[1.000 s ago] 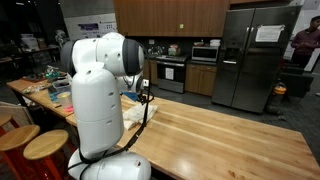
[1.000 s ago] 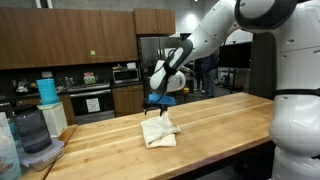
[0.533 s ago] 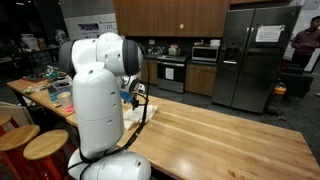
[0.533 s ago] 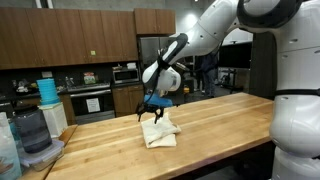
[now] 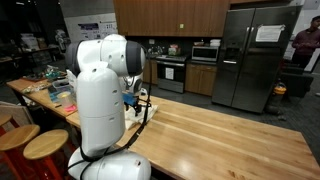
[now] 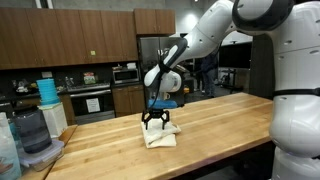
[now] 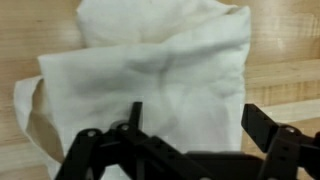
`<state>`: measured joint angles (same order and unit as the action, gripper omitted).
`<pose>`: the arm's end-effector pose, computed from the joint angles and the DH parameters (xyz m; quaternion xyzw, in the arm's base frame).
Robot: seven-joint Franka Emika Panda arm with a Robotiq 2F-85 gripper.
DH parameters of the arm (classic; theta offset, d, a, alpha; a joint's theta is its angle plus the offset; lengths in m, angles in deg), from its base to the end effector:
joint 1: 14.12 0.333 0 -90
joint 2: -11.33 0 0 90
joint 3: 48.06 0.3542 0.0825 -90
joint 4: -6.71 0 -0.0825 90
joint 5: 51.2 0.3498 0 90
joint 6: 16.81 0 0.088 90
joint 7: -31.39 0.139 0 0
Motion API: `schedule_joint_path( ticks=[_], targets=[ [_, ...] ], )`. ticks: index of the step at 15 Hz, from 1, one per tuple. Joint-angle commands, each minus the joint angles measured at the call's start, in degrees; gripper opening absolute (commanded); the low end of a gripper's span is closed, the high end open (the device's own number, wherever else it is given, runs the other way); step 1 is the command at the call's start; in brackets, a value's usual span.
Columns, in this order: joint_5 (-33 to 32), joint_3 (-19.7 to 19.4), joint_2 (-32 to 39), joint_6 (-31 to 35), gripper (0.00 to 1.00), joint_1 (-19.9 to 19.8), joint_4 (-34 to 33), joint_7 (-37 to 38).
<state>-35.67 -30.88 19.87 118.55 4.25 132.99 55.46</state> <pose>0.4276 0.3142 0.3496 -0.9931 -0.0023 0.0532 0.1049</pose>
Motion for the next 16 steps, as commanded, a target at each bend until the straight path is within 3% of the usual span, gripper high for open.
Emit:
schedule_joint_path(
  ticks=[1,12,16],
  targets=[
    [-7.1,-1.8,1.8,-4.4,1.00,0.8,-1.9,5.0],
    [-27.2,-3.7,3.0,-19.8,1.00,4.2,-7.4,24.8],
    [-28.2,-3.2,2.4,-21.9,1.00,3.6,-8.8,29.3]
  ],
)
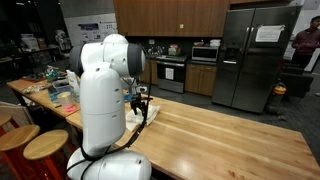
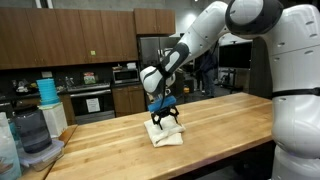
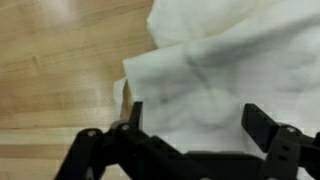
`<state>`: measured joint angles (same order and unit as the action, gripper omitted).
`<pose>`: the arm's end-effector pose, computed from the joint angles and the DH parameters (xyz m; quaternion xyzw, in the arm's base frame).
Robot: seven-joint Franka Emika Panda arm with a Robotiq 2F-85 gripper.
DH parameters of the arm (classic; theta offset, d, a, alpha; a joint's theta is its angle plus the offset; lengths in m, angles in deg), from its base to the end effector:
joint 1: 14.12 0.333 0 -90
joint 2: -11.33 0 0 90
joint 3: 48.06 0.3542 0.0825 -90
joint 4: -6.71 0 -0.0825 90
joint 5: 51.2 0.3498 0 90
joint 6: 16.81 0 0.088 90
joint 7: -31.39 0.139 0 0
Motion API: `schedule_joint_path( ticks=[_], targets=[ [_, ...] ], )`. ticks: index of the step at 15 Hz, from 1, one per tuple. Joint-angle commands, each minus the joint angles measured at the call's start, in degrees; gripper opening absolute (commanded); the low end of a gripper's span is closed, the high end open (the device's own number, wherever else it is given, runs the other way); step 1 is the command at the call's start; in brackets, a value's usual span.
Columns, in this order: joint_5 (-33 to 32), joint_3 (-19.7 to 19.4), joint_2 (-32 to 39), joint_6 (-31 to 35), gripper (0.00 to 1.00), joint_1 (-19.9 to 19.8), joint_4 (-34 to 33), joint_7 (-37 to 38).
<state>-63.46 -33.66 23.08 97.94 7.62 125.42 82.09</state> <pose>0.4337 0.2892 0.3450 0.9869 -0.0675 -0.0509 0.1374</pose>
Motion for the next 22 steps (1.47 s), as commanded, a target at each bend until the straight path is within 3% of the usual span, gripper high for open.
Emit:
schedule_joint_path(
  ticks=[1,5,9,11,15,22],
  targets=[
    [0.3,-0.1,-1.5,0.7,1.00,0.0,-1.1,2.5],
    [-1.1,0.0,-2.2,7.5,1.00,0.3,-1.4,3.4],
    [-8.8,-0.7,-1.4,10.3,1.00,1.0,-1.5,6.6],
    [-9.6,-0.6,-0.8,12.0,1.00,0.5,-1.7,6.9],
    [-4.1,0.3,-0.4,18.5,1.00,-0.3,-0.6,3.7],
    [8.1,0.4,1.5,20.6,1.00,-0.9,-0.6,-3.9]
  ],
)
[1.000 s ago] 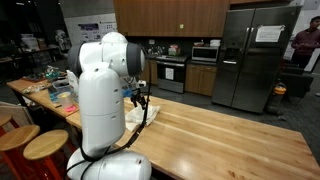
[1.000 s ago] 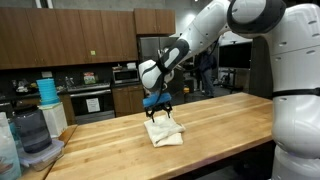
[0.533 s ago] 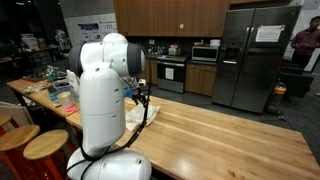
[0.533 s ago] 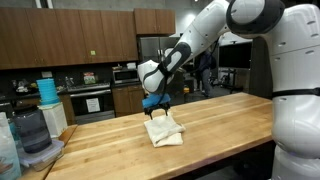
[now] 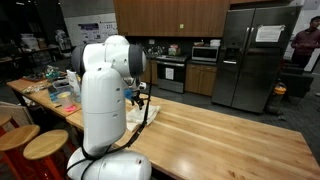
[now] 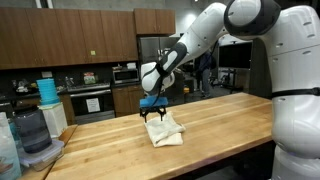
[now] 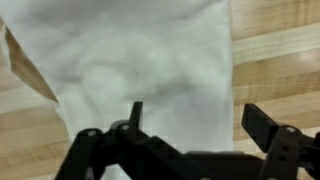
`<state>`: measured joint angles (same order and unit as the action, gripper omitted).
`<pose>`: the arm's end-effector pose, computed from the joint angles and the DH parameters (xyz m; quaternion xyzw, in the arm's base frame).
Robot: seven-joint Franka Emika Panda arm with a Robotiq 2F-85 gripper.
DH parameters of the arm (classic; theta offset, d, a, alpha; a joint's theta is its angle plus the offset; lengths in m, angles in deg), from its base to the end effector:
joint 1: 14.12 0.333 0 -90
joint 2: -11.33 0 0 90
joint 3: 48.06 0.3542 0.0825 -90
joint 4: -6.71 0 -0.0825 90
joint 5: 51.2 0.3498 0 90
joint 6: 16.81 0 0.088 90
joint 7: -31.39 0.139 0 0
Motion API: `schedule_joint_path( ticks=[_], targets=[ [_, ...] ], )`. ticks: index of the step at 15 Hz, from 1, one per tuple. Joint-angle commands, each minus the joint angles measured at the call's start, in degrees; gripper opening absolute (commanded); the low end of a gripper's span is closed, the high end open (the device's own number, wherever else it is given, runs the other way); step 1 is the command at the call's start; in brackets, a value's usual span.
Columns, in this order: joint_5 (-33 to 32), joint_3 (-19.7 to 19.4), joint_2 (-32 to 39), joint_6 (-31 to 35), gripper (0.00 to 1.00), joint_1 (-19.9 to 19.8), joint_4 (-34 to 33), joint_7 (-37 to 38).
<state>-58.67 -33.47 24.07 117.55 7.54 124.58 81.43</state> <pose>0.4695 0.3316 0.3662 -0.9959 0.0803 -0.0413 0.0105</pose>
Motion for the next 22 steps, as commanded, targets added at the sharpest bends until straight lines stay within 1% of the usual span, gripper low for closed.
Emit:
schedule_joint_path(
  ticks=[1,5,9,16,22],
  targets=[
    [3.1,-0.3,0.8,1.3,1.00,-0.6,0.3,-3.2],
    [-1.6,-2.3,0.6,5.4,1.00,0.6,1.5,-0.1],
    [-4.0,-3.3,1.7,6.6,1.00,0.5,1.5,-0.3],
    [-1.1,-3.3,4.5,2.1,1.00,0.0,0.2,-2.3],
    [2.7,-2.3,4.3,-4.6,1.00,-0.4,-0.9,-5.7]
  ],
)
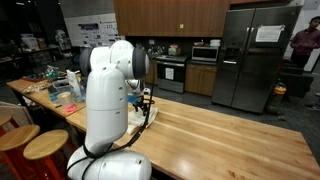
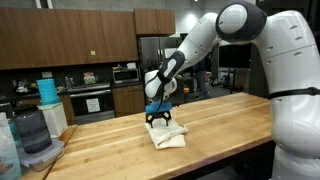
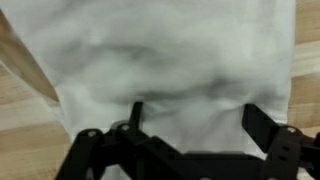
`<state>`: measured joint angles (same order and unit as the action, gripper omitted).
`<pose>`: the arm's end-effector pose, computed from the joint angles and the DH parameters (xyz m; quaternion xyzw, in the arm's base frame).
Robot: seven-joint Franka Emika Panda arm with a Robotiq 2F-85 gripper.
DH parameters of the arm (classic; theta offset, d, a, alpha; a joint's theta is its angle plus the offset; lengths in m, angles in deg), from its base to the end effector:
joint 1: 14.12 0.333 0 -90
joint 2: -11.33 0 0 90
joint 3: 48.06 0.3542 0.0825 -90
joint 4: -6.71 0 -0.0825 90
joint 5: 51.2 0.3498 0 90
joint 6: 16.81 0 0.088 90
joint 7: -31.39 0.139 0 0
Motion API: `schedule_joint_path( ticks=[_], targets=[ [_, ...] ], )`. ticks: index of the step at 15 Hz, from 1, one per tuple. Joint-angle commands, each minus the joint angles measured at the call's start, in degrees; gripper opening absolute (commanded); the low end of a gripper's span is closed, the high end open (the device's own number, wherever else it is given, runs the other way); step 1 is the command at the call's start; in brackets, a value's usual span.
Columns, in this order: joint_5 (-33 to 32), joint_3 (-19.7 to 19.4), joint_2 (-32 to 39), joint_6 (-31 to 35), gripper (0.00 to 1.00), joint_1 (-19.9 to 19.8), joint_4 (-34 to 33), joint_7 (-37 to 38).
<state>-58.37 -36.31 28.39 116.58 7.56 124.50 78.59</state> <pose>0.4839 0.3082 0.3213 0.9966 -0.0808 0.0033 0.0171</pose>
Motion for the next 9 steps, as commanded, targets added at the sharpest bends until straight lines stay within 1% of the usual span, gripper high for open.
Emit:
schedule_joint_path(
  ticks=[1,6,9],
  targets=[
    [2.9,0.6,-0.1,-4.8,1.00,-0.4,-0.9,-3.8],
    [3.5,0.6,-0.2,-8.5,1.00,-0.4,-1.5,-6.3],
    [3.1,0.6,-1.4,-6.8,1.00,-0.2,-0.6,-6.5]
  ],
)
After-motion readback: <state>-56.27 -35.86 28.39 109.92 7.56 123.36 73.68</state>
